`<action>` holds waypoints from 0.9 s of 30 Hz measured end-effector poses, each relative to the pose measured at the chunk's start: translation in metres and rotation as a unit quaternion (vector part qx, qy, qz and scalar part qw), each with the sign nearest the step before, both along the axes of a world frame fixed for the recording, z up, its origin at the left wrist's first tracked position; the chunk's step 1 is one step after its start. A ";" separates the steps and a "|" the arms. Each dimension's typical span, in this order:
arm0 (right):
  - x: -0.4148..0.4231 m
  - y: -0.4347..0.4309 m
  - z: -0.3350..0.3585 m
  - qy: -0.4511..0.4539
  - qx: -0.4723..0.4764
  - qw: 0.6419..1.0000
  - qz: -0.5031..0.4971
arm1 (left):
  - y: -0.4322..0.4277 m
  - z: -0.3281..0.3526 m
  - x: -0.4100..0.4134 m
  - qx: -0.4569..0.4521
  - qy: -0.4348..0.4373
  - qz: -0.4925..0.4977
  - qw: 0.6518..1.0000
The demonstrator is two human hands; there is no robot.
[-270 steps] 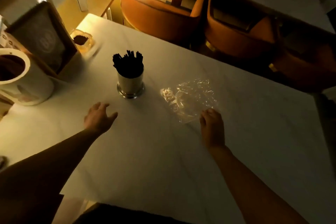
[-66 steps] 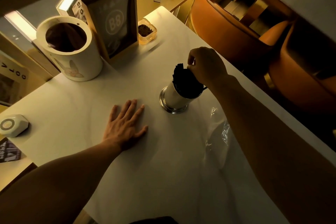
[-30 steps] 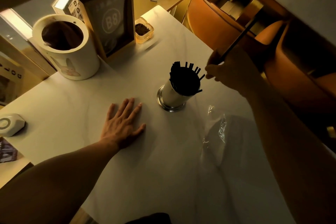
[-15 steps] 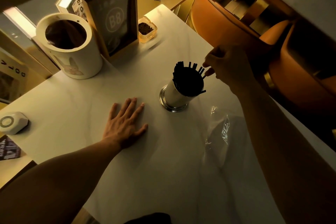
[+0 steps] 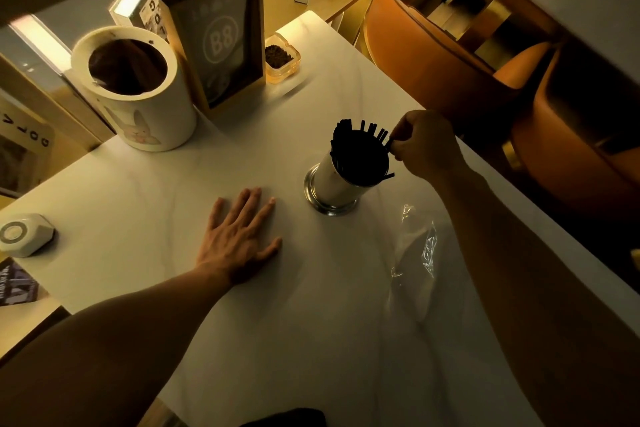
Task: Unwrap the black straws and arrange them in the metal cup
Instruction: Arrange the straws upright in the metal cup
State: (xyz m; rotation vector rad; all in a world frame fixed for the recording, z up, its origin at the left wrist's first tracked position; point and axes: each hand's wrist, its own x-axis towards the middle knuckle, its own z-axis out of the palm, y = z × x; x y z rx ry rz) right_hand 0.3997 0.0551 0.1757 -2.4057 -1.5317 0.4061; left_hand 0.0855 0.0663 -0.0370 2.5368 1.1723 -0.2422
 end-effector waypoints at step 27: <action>-0.003 -0.026 0.070 -0.019 -0.046 0.998 0.034 | -0.001 -0.001 0.000 0.005 -0.012 0.007 1.000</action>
